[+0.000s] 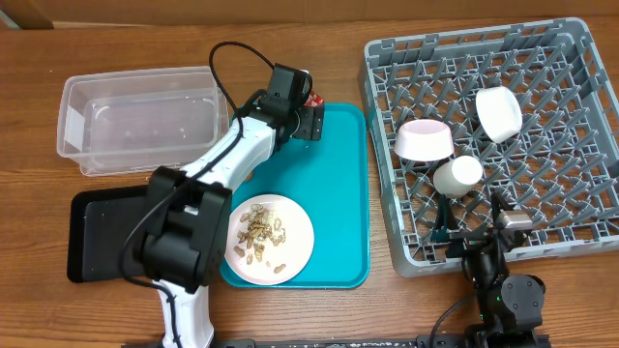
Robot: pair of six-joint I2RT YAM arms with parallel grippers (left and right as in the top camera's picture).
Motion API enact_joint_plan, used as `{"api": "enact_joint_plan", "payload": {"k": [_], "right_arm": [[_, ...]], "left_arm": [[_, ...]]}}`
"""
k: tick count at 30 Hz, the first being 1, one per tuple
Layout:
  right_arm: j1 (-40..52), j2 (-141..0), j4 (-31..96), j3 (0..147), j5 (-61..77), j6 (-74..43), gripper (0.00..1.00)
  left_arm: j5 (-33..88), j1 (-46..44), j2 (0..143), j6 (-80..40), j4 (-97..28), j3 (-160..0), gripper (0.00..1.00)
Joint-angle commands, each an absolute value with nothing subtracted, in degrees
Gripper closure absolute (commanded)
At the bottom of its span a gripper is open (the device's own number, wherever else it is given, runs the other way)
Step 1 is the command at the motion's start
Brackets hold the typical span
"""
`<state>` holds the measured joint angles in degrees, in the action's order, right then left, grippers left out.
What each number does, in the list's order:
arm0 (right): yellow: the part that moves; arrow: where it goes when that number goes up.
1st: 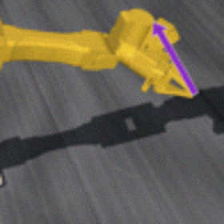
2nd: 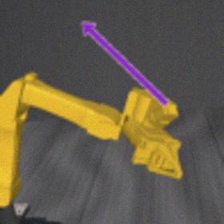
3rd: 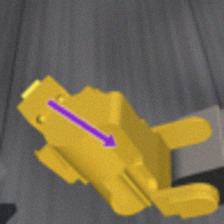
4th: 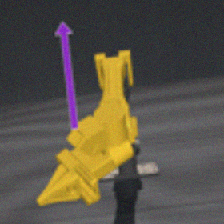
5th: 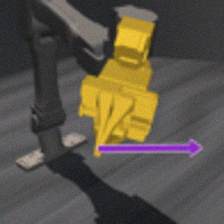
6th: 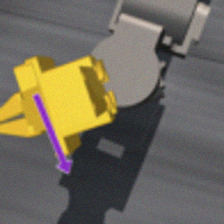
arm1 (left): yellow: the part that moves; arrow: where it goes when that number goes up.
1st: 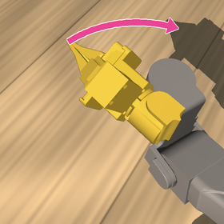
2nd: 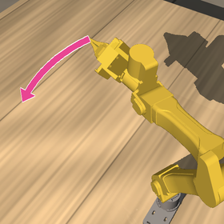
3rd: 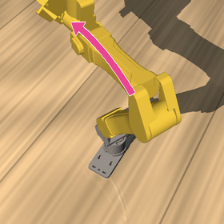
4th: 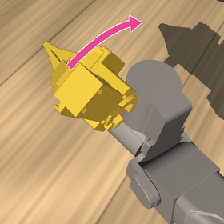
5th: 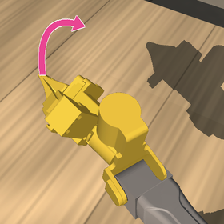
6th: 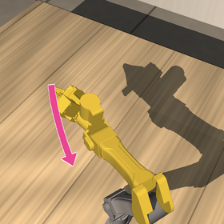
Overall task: Sort waste into correct bins and load items into the dishwasher
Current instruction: 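Reach the left gripper to the red wrapper and grasp it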
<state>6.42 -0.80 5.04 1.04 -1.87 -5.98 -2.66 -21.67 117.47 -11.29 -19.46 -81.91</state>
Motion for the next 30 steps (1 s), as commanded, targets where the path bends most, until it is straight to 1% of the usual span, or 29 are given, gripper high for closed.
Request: {"api": "enact_joint_plan", "payload": {"k": [1, 3, 5, 7, 8, 10, 11, 13, 18, 22, 23, 24, 25, 26, 30], "right_arm": [[6.2, -0.2, 4.6, 0.5, -1.8, -6.2, 0.0], [6.2, -0.2, 4.6, 0.5, -1.8, -6.2, 0.0], [6.2, -0.2, 4.6, 0.5, -1.8, -6.2, 0.0], [6.2, -0.2, 4.6, 0.5, -1.8, -6.2, 0.0], [6.2, -0.2, 4.6, 0.5, -1.8, -6.2, 0.0], [6.2, -0.2, 4.6, 0.5, -1.8, -6.2, 0.0], [6.2, -0.2, 4.6, 0.5, -1.8, -6.2, 0.0], [6.2, -0.2, 4.6, 0.5, -1.8, -6.2, 0.0], [6.2, -0.2, 4.6, 0.5, -1.8, -6.2, 0.0], [6.2, -0.2, 4.6, 0.5, -1.8, -6.2, 0.0], [6.2, -0.2, 4.6, 0.5, -1.8, -6.2, 0.0], [6.2, -0.2, 4.6, 0.5, -1.8, -6.2, 0.0], [6.2, -0.2, 4.6, 0.5, -1.8, -6.2, 0.0], [6.2, -0.2, 4.6, 0.5, -1.8, -6.2, 0.0], [6.2, -0.2, 4.6, 0.5, -1.8, -6.2, 0.0]], "left_arm": [[-5.3, -21.8, 118.3, -8.6, -17.0, -82.9, 0.13], [-5.3, -21.8, 119.0, -7.4, -16.4, -82.9, 0.18], [-5.5, -21.9, 120.3, -6.0, -16.0, -82.9, 0.26], [-5.8, -21.9, 121.5, -5.7, -16.1, -82.9, 0.31], [-5.8, -21.9, 121.6, -5.7, -16.5, -82.9, 0.34], [-5.8, -21.9, 121.8, -5.7, -16.6, -82.9, 0.45], [-5.8, -21.9, 121.8, -5.6, -16.6, -82.9, 0.48], [-5.8, -22.1, 121.8, -5.1, -17.0, -82.9, 0.52], [-5.8, -22.8, 121.8, -5.1, -21.5, -82.8, 0.52], [-3.9, -23.7, 121.8, -4.2, -22.7, -82.8, 0.57], [-3.4, -24.1, 121.8, -3.9, -23.0, -82.8, 0.65], [-3.2, -24.5, 121.8, -3.8, -23.2, -82.8, 0.75], [-3.2, -24.9, 121.8, -3.7, -23.7, -83.0, 0.92], [-3.2, -25.4, 121.7, -3.8, -24.7, -83.6, 0.96], [-3.2, -26.7, 120.9, -3.8, -32.1, -89.4, 0.96]]}}
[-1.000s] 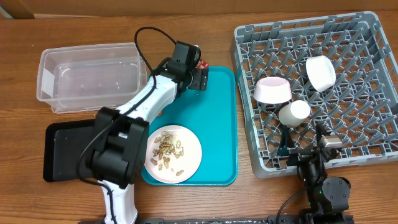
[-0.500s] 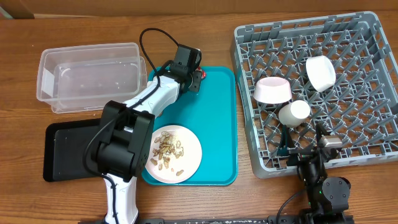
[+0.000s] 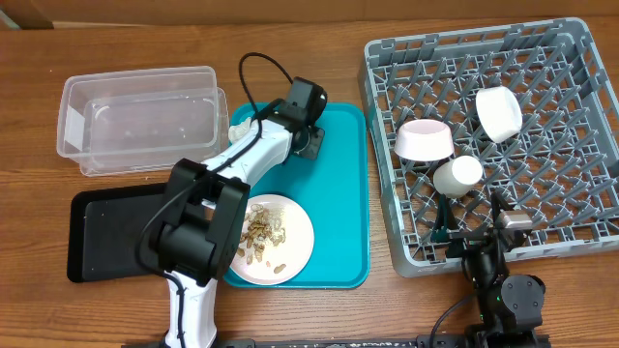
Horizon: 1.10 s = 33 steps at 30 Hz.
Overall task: Sort waste into correct bins and load items into the dishwasher
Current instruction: 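Reach the left gripper to the red wrapper and grasp it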
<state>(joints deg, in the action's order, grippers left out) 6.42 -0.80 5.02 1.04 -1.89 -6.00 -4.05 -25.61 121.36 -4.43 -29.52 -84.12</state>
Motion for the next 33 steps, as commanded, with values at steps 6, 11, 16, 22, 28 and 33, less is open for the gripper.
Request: {"api": "enact_joint_plan", "payload": {"k": [6, 11, 16, 22, 28, 33], "right_arm": [[6.2, -0.2, 4.6, 0.5, -1.8, -6.2, 0.0], [6.2, -0.2, 4.6, 0.5, -1.8, -6.2, 0.0], [6.2, -0.2, 4.6, 0.5, -1.8, -6.2, 0.0], [6.2, -0.2, 4.6, 0.5, -1.8, -6.2, 0.0], [6.2, -0.2, 4.6, 0.5, -1.8, -6.2, 0.0], [6.2, -0.2, 4.6, 0.5, -1.8, -6.2, 0.0]], "left_arm": [[-5.2, -26.9, 120.2, -5.5, -45.5, -101.6, 0.96], [-7.4, -24.6, 120.6, -7.5, -50.1, -102.6, 0.69], [-7.0, -23.6, 120.6, -6.1, -56.3, -101.1, 0.08], [-7.7, -23.5, 120.6, -2.8, -53.5, -96.4, 0.01], [-5.0, -23.6, 120.6, -1.2, -47.2, -87.6, 0.12], [-4.7, -23.5, 120.6, -1.3, -45.4, -85.4, 0.59]]}}
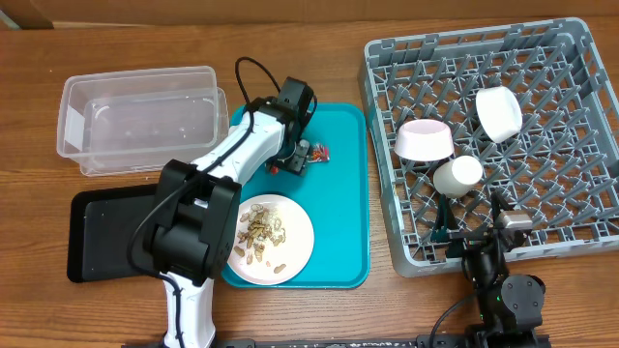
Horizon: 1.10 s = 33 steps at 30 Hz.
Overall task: Sort waste into correct bins and load items into the dishwasher
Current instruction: 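Reach the left gripper to the red wrapper and grasp it, then carry the red wrapper left and drop it into the clear bin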
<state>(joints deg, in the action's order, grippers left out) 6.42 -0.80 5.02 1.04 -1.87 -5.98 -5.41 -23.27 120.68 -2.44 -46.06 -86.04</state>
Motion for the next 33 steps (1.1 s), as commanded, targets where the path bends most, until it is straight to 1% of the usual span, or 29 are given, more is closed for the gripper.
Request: {"api": "enact_joint_plan", "payload": {"k": [1, 2, 3, 8, 14, 17, 20, 27, 28, 29, 30, 32, 33], "right_arm": [[6.2, -0.2, 4.6, 0.5, -1.8, -6.2, 0.0], [6.2, -0.2, 4.6, 0.5, -1.8, -6.2, 0.0], [6.2, -0.2, 4.6, 0.5, -1.8, -6.2, 0.0], [6.2, -0.2, 4.6, 0.5, -1.8, -6.2, 0.0], [6.2, -0.2, 4.6, 0.5, -1.8, -6.2, 0.0], [6.2, -0.2, 4.6, 0.5, -1.8, -6.2, 0.0], [6.2, -0.2, 4.6, 0.5, -1.8, -6.2, 0.0], [6.2, -0.2, 4.6, 0.5, -1.8, -6.2, 0.0], [6.2, -0.2, 4.6, 0.5, -1.8, -6.2, 0.0], [6.2, -0.2, 4.6, 0.5, -1.8, -6.2, 0.0], [6.2, -0.2, 4.6, 0.5, -1.8, -6.2, 0.0], [6.2, -0.2, 4.6, 0.5, -1.8, -6.2, 0.0], [6.2, -0.2, 4.6, 0.5, -1.8, -6.2, 0.0]], "left_arm": [[-4.9, -23.5, 120.6, -1.2, -45.6, -85.8, 0.76], [-4.9, -23.5, 120.6, -1.3, -46.1, -86.3, 0.89], [-4.8, -23.6, 120.6, -1.3, -46.5, -86.9, 0.95], [-5.0, -23.7, 120.1, -4.5, -53.8, -93.1, 0.96], [-5.2, -22.1, 120.0, -11.2, -71.5, -107.5, 0.96], [-7.8, -19.4, 119.4, -14.2, -77.6, -113.7, 0.96], [-10.9, -15.2, 118.7, -17.5, -79.1, -116.1, 0.96], [-9.7, -3.6, 118.8, -24.9, -79.0, -115.5, 0.96], [-8.4, -2.6, 118.8, -24.8, -78.7, -115.5, 0.93], [-6.0, -1.6, 118.8, -24.3, -78.3, -115.5, 0.76], [-3.8, -1.1, 118.8, -23.0, -78.0, -115.6, 0.67], [0.4, -0.3, 118.8, -20.2, -77.7, -115.7, 0.43], [0.7, -0.2, 118.8, -19.6, -77.8, -115.8, 0.4]]}}
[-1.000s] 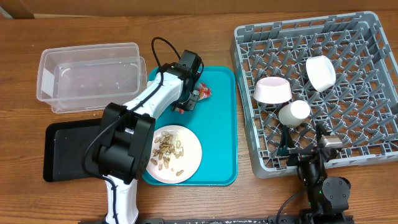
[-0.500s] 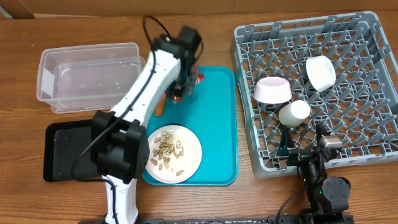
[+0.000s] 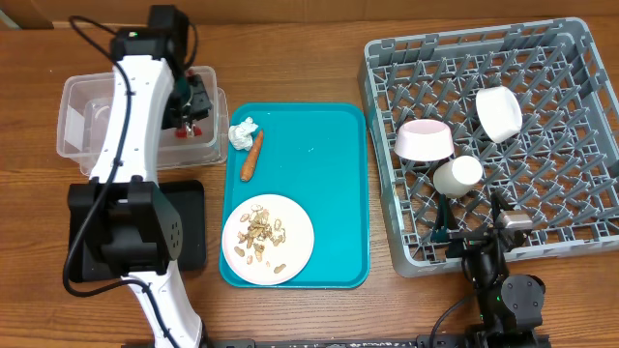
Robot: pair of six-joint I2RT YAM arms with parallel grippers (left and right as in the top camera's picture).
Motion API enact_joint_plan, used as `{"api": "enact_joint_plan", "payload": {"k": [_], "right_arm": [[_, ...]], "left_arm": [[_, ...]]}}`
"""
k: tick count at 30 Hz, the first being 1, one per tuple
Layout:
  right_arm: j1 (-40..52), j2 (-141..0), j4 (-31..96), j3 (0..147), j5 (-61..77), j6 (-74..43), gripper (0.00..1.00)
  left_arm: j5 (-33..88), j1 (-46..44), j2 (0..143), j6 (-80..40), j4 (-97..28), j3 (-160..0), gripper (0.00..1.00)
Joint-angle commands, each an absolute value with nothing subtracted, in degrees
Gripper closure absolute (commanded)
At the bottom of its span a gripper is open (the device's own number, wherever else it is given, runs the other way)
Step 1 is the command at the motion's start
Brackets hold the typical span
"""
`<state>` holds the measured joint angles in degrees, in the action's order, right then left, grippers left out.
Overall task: Sort waste into correct bins and load items into the dishwasher
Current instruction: 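Carry the red wrapper left and drop it into the clear bin, then reach the left gripper to the white tissue and grasp it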
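Note:
My left gripper (image 3: pixel 192 118) hangs over the clear plastic bin (image 3: pixel 87 116) at the back left, shut on a small red wrapper (image 3: pixel 196 128). On the teal tray (image 3: pixel 329 193) lie an orange carrot (image 3: pixel 251 155), a crumpled white paper (image 3: pixel 241 132) at the tray's back left edge, and a white plate (image 3: pixel 300 253) of peanut shells. The grey dish rack (image 3: pixel 571 58) holds a pink bowl (image 3: pixel 424 140) and two white cups (image 3: pixel 498 111), (image 3: pixel 457 176). My right gripper (image 3: pixel 503 222) rests at the rack's front edge; its jaws are not readable.
A black bin (image 3: pixel 92 242) sits at the front left, partly under my left arm. The rack fills the right side of the wooden table. Cardboard runs along the back edge.
My left gripper was down on the tray beside the red wrapper. Now it is over the clear bin with the wrapper in it. The carrot and paper, earlier hidden by the arm, show.
My left gripper was first at the tray's back edge near a red wrapper, then slightly further in on the tray, then down beside the wrapper mid-tray. Now it holds the wrapper over the clear bin. The right arm stayed still throughout.

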<state>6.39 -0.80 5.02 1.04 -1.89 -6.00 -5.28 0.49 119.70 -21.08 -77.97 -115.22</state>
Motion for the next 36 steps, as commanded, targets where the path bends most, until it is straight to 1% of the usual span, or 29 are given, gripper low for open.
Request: {"api": "enact_joint_plan", "payload": {"k": [1, 2, 3, 4, 5, 7, 11, 12, 13, 14, 18, 19, 21, 22, 23, 26, 32, 34, 36], "right_arm": [[6.2, -0.2, 4.6, 0.5, -1.8, -6.2, 0.0], [6.2, -0.2, 4.6, 0.5, -1.8, -6.2, 0.0], [6.2, -0.2, 4.6, 0.5, -1.8, -6.2, 0.0], [6.2, -0.2, 4.6, 0.5, -1.8, -6.2, 0.0], [6.2, -0.2, 4.6, 0.5, -1.8, -6.2, 0.0], [6.2, -0.2, 4.6, 0.5, -1.8, -6.2, 0.0], [6.2, -0.2, 4.6, 0.5, -1.8, -6.2, 0.0], [6.2, -0.2, 4.6, 0.5, -1.8, -6.2, 0.0], [6.2, -0.2, 4.6, 0.5, -1.8, -6.2, 0.0], [6.2, -0.2, 4.6, 0.5, -1.8, -6.2, 0.0], [6.2, -0.2, 4.6, 0.5, -1.8, -6.2, 0.0], [6.2, -0.2, 4.6, 0.5, -1.8, -6.2, 0.0], [6.2, -0.2, 4.6, 0.5, -1.8, -6.2, 0.0], [6.2, -0.2, 4.6, 0.5, -1.8, -6.2, 0.0], [6.2, -0.2, 4.6, 0.5, -1.8, -6.2, 0.0], [6.2, -0.2, 4.6, 0.5, -1.8, -6.2, 0.0], [6.2, -0.2, 4.6, 0.5, -1.8, -6.2, 0.0], [6.2, -0.2, 4.6, 0.5, -1.8, -6.2, 0.0], [6.2, -0.2, 4.6, 0.5, -1.8, -6.2, 0.0]], "left_arm": [[0.6, -0.3, 118.8, -19.2, -78.0, -116.1, 0.38], [0.6, -0.4, 118.8, -19.0, -78.3, -116.6, 0.38], [0.7, -0.7, 118.7, -19.0, -78.8, -117.3, 0.41], [1.1, -1.1, 118.7, -19.0, -79.3, -118.0, 0.48], [1.6, -1.6, 118.6, -19.0, -79.9, -118.9, 0.5], [2.3, -3.3, 118.4, -17.5, -81.7, -120.9, 0.49], [3.0, -8.7, 118.3, -13.3, -81.4, -122.0, 0.43], [2.1, -10.3, 118.5, -12.2, -80.7, -121.6, 0.39], [0.3, -12.0, 118.7, -11.7, -79.8, -121.0, 0.32], [-2.3, -13.5, 118.9, -11.8, -78.8, -120.2, 0.28], [-11.4, -17.9, 121.4, -12.0, -73.2, -116.0, 0.24], [-12.8, -18.2, 122.2, -12.0, -71.8, -115.2, 0.25], [-15.1, -18.3, 124.4, -13.3, -70.4, -114.8, 0.3], [-15.5, -18.0, 125.4, -14.6, -70.0, -114.8, 0.3], [-15.4, -17.3, 126.5, -15.6, -69.6, -114.8, 0.3], [-13.9, -15.7, 129.0, -16.8, -69.2, -114.8, 0.35], [-12.4, -14.2, 133.8, -16.7, -68.6, -114.8, 0.38], [-12.6, -14.2, 134.4, -16.7, -68.1, -114.8, 0.41], [-12.6, -14.2, 134.5, -16.7, -67.2, -114.8, 0.47]]}}
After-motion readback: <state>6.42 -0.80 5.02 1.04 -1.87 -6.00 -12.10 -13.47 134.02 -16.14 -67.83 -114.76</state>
